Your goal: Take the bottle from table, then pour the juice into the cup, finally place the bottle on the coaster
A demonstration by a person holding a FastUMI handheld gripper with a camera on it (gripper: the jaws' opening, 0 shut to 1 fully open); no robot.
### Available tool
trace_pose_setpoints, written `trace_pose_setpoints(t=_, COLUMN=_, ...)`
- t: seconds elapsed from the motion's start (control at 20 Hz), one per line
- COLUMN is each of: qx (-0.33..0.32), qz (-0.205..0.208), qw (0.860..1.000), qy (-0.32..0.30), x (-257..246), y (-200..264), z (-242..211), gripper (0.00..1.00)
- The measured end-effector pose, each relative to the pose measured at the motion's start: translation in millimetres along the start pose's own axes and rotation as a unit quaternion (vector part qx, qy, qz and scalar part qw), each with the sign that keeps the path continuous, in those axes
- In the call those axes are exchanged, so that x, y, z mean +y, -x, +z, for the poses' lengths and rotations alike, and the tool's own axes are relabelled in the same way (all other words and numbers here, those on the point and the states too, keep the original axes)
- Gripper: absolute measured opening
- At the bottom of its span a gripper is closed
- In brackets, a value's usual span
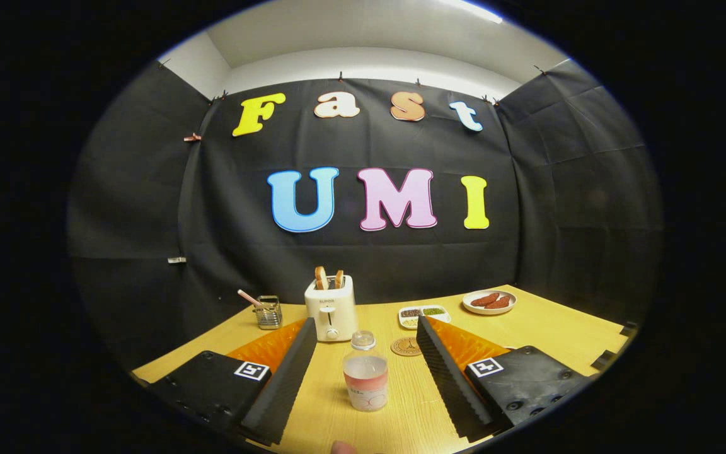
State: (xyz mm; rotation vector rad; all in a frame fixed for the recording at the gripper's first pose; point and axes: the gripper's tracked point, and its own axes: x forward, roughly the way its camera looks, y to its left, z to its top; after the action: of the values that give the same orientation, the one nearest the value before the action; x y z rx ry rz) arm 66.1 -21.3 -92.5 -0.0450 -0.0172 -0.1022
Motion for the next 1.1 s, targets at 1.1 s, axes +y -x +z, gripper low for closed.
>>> trace_pose_setpoints(t=1.1, qx=0.053, qz=-0.007, qw=0.999, qy=0.002, x=12.0, y=-75.9, z=-120.9, gripper=0.76)
